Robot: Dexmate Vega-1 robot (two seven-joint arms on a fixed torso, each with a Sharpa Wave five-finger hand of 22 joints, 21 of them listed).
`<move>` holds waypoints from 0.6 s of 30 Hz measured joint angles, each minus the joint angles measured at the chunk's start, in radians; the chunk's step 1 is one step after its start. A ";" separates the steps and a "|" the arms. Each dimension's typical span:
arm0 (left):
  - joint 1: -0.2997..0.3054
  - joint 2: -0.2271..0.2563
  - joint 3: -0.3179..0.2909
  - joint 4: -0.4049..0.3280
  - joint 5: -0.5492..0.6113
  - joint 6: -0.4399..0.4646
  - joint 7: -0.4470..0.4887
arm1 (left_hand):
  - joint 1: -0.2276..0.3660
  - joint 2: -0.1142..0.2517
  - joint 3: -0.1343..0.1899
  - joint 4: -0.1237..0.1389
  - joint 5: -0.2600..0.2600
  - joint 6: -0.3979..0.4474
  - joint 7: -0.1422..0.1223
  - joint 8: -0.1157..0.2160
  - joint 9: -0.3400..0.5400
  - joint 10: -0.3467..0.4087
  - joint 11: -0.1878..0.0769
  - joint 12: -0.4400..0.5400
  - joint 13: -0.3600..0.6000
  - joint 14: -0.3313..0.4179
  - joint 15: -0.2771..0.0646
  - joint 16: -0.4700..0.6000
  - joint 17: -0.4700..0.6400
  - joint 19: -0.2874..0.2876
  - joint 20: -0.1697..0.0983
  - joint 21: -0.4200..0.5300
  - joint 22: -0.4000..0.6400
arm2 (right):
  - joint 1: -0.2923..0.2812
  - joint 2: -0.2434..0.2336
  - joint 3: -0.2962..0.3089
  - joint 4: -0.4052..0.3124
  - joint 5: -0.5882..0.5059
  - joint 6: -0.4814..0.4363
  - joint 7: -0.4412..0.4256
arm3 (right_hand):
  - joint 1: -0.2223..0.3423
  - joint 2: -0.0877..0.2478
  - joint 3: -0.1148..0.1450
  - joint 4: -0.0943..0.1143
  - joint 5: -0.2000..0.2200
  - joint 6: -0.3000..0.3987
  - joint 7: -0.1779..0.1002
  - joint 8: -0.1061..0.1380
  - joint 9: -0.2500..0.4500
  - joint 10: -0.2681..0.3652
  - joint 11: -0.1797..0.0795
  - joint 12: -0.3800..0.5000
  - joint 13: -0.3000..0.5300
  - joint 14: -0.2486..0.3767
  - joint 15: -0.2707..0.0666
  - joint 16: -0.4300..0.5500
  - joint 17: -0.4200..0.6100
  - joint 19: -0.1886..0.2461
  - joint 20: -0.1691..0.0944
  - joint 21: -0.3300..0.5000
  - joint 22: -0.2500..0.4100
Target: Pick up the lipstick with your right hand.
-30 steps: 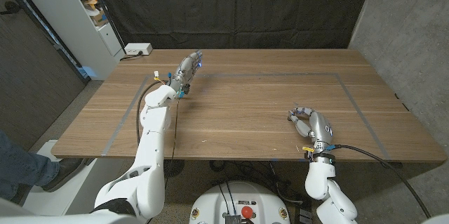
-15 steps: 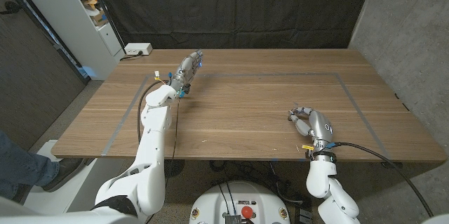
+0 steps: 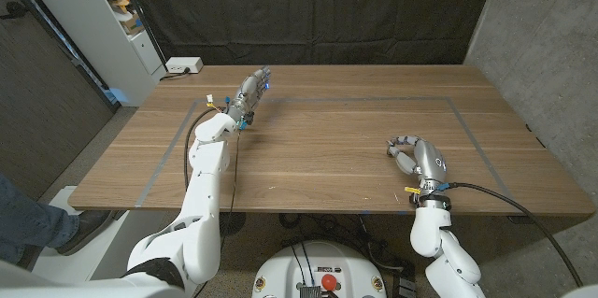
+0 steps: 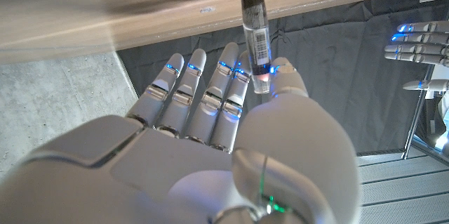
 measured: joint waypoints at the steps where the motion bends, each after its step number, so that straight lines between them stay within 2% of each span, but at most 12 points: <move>1: 0.000 0.000 0.000 0.000 0.000 -0.001 0.000 | 0.000 0.000 0.000 0.000 0.000 0.000 0.000 0.000 0.000 0.000 0.000 0.000 0.000 0.000 0.000 0.000 0.000 0.000 0.000 0.000 0.000 | 0.000 0.000 0.001 -0.003 0.000 0.001 0.001 | 0.000 0.000 0.000 0.000 0.000 0.000 0.000 0.000 0.000 0.000 0.000 0.000 0.000 0.000 0.000 0.000 0.000 0.000 0.000 0.000 0.000; 18: 0.002 -0.003 -0.002 -0.006 -0.002 -0.005 0.003 | 0.000 0.000 0.000 0.000 0.000 0.000 0.000 0.000 0.000 0.000 0.000 0.000 0.000 0.000 0.000 0.000 0.000 0.000 0.000 0.000 0.000 | -0.003 0.000 0.012 -0.036 -0.005 0.016 0.013 | 0.000 0.000 -0.003 0.003 -0.004 0.000 0.000 -0.007 0.005 0.000 0.000 -0.006 0.002 0.005 -0.001 -0.008 0.000 0.000 0.000 0.000 0.000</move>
